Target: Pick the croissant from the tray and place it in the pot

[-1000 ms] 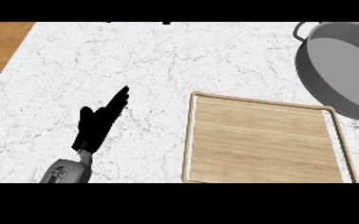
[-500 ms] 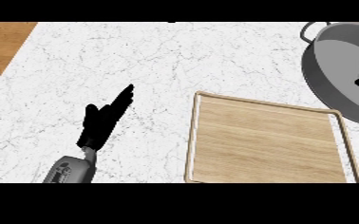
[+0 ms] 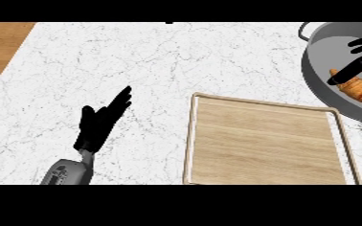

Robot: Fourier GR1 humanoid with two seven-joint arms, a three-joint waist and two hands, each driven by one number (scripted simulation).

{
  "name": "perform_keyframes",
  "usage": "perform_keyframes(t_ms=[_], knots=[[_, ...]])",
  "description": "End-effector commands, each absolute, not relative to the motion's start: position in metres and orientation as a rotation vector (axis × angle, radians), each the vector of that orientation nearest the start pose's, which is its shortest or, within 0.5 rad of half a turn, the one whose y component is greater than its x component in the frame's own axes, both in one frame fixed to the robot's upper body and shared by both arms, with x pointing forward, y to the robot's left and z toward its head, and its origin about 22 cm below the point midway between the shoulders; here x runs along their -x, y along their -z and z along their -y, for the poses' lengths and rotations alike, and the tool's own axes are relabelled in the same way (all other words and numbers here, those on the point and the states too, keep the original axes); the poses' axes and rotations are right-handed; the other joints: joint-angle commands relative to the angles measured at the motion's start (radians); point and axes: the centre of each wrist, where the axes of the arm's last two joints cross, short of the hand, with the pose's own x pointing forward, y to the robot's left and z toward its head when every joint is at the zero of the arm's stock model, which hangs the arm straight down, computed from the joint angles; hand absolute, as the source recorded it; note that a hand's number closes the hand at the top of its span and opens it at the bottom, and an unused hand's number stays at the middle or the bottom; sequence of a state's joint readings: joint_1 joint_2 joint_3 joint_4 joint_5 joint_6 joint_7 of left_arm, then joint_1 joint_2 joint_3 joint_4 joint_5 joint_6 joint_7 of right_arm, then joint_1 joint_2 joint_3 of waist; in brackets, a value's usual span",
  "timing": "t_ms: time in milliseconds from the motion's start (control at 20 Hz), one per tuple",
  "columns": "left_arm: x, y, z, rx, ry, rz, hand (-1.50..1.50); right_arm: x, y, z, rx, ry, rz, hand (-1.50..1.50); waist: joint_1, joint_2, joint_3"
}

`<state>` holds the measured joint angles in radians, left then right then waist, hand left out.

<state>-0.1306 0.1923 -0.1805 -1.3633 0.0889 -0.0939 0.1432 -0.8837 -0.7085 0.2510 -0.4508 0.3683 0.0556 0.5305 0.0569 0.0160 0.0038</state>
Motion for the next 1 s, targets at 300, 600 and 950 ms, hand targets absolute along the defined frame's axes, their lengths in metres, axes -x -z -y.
perform_keyframes(t_ms=[300, 600, 950], knots=[[-0.268, 0.014, -0.233, 0.081, 0.298, 1.306, 0.00, -0.422, -0.166, 0.393, 1.039, 0.092, 1.224, -1.50, -0.019, -0.002, 0.002], [-0.254, 0.019, -0.236, 0.071, 0.290, 1.284, 0.00, -0.399, -0.177, 0.441, 1.159, 0.404, 1.314, -1.50, -0.031, -0.009, -0.001], [-0.260, 0.031, -0.250, 0.048, 0.275, 1.280, 0.00, -0.365, -0.156, 0.478, 1.120, 0.523, 1.461, -1.50, -0.058, -0.015, -0.003]])
